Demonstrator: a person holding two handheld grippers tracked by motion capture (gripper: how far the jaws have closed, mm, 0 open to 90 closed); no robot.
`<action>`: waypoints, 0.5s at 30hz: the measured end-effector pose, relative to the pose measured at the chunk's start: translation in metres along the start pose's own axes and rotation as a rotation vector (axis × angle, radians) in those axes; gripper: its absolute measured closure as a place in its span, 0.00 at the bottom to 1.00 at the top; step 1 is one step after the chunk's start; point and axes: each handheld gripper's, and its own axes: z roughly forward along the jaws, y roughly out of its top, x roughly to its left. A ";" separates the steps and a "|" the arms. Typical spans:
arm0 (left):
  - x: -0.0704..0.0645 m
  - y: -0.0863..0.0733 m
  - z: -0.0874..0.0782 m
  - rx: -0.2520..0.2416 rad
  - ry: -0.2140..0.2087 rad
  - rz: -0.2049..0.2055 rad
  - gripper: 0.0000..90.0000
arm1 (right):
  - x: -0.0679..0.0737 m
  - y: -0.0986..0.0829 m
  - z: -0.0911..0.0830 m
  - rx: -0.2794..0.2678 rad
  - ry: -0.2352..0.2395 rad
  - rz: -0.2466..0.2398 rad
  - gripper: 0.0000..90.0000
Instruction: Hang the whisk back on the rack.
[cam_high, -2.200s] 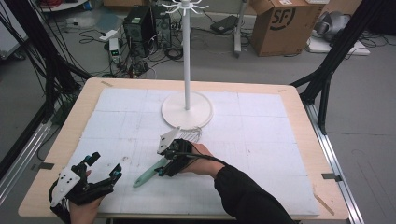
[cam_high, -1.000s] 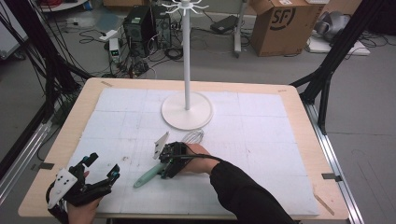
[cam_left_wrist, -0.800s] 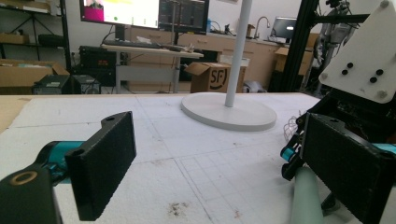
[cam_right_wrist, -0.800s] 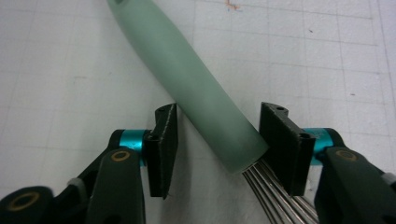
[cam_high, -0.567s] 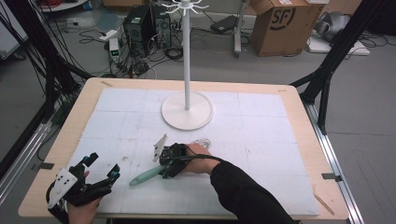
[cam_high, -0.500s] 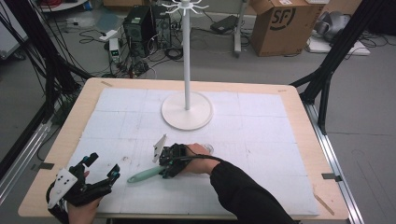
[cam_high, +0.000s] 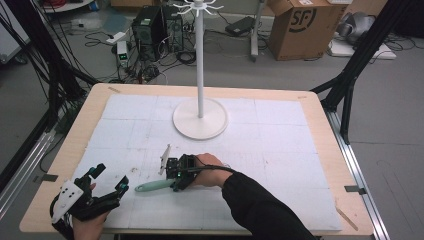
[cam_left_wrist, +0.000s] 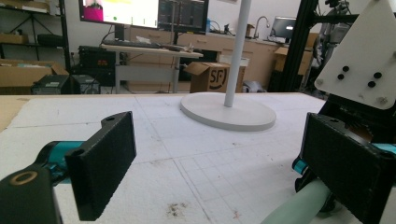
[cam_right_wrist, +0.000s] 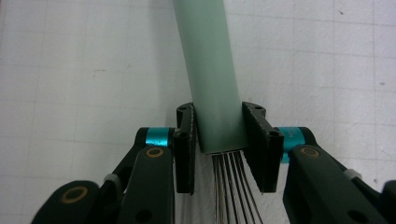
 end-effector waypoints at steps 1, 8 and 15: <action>0.000 0.000 0.000 0.000 0.000 0.000 0.12 | 0.000 0.000 0.000 0.001 0.000 -0.006 0.75; 0.000 0.000 0.000 0.000 0.004 0.001 0.12 | 0.000 0.000 0.000 -0.002 0.009 -0.021 0.77; 0.000 0.000 0.000 -0.002 0.001 0.000 0.12 | -0.003 -0.001 -0.005 -0.018 0.008 -0.001 0.77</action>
